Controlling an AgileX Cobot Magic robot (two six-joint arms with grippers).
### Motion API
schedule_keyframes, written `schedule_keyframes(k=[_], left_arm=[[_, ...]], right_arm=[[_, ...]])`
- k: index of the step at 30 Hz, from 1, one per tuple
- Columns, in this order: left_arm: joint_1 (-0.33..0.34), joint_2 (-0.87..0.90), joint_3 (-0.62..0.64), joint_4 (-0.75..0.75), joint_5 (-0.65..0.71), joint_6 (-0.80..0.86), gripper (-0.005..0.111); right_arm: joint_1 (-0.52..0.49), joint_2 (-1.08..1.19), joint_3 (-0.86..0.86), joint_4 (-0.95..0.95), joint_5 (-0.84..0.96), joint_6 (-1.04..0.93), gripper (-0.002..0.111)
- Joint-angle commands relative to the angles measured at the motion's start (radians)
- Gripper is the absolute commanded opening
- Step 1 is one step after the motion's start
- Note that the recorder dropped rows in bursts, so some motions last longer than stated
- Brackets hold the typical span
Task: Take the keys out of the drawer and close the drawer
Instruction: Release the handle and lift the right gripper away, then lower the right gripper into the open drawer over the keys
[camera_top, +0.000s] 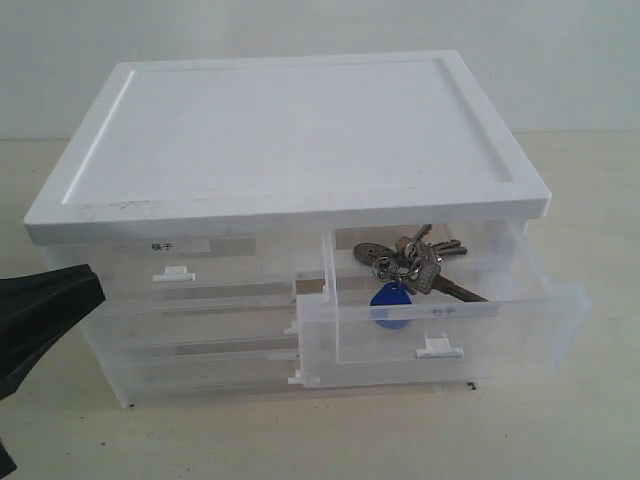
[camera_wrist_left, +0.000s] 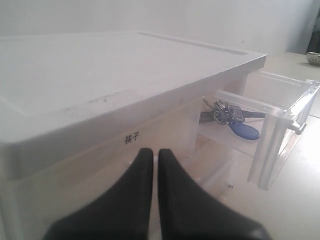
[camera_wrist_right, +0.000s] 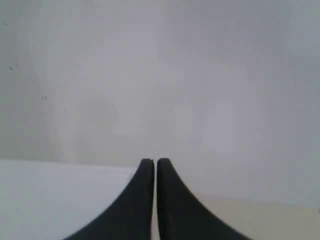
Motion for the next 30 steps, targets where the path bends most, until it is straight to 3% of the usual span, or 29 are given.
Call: schedule_keyframes(k=[1, 4, 8, 12, 17, 19, 24, 30], left_arm=[[0.003, 0.003, 0.005, 0.012, -0.022, -0.008, 0.005], [0.003, 0.003, 0.005, 0.017, -0.029, -0.014, 0.005], [0.003, 0.003, 0.005, 0.017, -0.029, -0.014, 0.005], [0.003, 0.003, 0.005, 0.017, -0.029, -0.014, 0.005], [0.003, 0.003, 0.005, 0.017, -0.029, -0.014, 0.005], [0.003, 0.003, 0.005, 0.017, -0.029, -0.014, 0.005], [0.003, 0.003, 0.005, 0.015, -0.029, -0.013, 0.005], [0.003, 0.003, 0.005, 0.013, -0.029, -0.013, 0.005]], right_arm=[[-0.014, 0.186, -0.044, -0.016, 0.077, -0.025, 0.0], [0.028, 0.34, -0.126, -0.082, 0.135, -0.05, 0.0], [0.16, 0.557, -0.28, -0.292, 0.37, -0.096, 0.0], [0.388, 0.692, -0.326, -0.501, 0.403, -0.184, 0.0], [0.66, 0.715, -0.296, -0.506, 0.403, -0.385, 0.0], [0.74, 0.715, -0.296, -0.511, 0.403, -0.371, 0.006], [0.88, 0.722, -0.277, -0.502, 0.403, -0.31, 0.04], [1.014, 0.727, -0.133, -0.502, 0.403, -0.347, 0.044]])
